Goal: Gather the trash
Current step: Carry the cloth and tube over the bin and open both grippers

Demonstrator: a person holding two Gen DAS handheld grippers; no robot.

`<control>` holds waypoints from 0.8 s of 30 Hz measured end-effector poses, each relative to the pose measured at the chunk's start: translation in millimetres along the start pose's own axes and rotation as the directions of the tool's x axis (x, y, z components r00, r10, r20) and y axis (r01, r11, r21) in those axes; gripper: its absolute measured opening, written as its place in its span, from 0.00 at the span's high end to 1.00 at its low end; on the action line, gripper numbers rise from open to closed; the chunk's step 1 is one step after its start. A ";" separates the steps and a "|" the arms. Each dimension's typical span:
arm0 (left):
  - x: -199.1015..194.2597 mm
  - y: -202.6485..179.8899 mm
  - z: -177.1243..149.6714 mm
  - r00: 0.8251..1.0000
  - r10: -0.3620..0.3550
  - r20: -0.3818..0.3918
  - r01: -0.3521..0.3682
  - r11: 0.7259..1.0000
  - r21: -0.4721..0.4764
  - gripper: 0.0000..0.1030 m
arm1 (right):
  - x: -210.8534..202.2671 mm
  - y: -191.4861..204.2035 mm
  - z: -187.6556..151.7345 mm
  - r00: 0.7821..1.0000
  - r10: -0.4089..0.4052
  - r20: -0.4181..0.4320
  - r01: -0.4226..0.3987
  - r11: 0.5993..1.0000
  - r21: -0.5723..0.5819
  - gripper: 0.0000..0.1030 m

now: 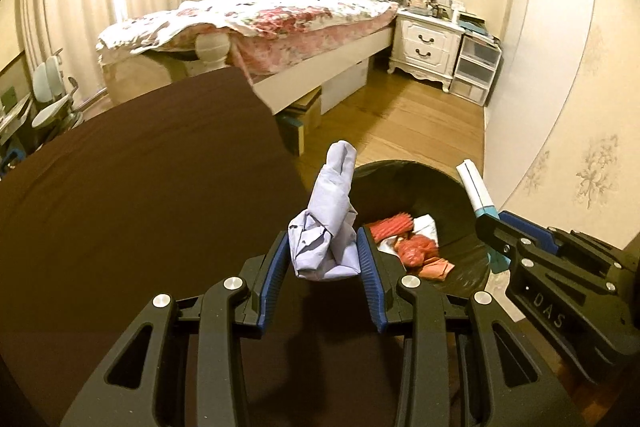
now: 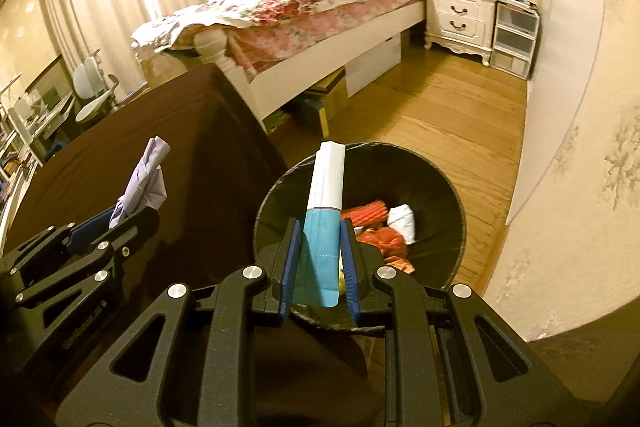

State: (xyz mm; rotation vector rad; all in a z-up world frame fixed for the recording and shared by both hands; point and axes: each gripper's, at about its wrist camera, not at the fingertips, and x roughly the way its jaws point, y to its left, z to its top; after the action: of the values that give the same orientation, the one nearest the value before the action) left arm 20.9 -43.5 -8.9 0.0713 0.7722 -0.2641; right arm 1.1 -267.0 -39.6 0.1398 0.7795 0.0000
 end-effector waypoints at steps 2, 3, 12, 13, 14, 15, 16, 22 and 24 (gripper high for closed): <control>5.8 -6.5 4.1 1.000 -0.004 -0.001 0.004 1.000 0.011 0.64 | 1.5 -5.1 1.1 1.000 -0.007 0.002 0.007 1.000 0.010 0.80; 7.6 -9.1 5.2 1.000 -0.003 -0.001 0.003 1.000 0.013 0.64 | 1.3 -9.1 0.9 1.000 -0.009 0.004 0.009 1.000 0.014 0.80; 32.7 -25.7 18.5 1.000 -0.006 -0.017 0.007 1.000 0.026 0.64 | 13.6 -31.5 11.3 0.999 -0.037 0.011 0.036 0.998 0.046 0.80; 35.1 -27.8 19.8 1.000 -0.005 -0.017 0.005 1.000 0.031 0.64 | 15.0 -34.2 12.9 0.999 -0.039 0.010 0.038 0.998 0.051 0.80; 36.3 -29.5 20.2 1.000 -0.003 -0.017 0.004 0.999 0.036 0.64 | 16.0 -35.9 13.4 0.999 -0.040 0.010 0.040 0.998 0.055 0.80; 38.9 -31.7 21.9 1.000 0.000 -0.016 0.000 0.999 0.044 0.64 | 17.6 -38.8 14.9 0.999 -0.043 0.011 0.042 0.997 0.061 0.80; 41.4 -32.2 23.6 1.000 0.002 -0.016 -0.001 0.999 0.047 0.64 | 19.6 -40.5 15.6 0.999 -0.046 0.009 0.046 0.997 0.065 0.80; 48.8 -36.5 27.8 0.999 -0.006 -0.046 0.009 0.998 0.066 0.60 | 20.0 -48.0 16.0 0.998 -0.056 0.012 0.054 0.995 0.088 0.79; 48.2 -37.5 27.3 0.999 0.001 -0.043 0.002 0.998 0.066 0.44 | 19.4 -49.2 15.3 0.998 -0.059 0.011 0.057 0.994 0.097 0.74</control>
State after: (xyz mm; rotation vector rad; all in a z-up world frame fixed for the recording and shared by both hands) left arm 62.7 -94.1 -21.7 0.1392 0.8067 -0.2890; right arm 23.1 -316.7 -48.5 0.2083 0.7693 -0.0935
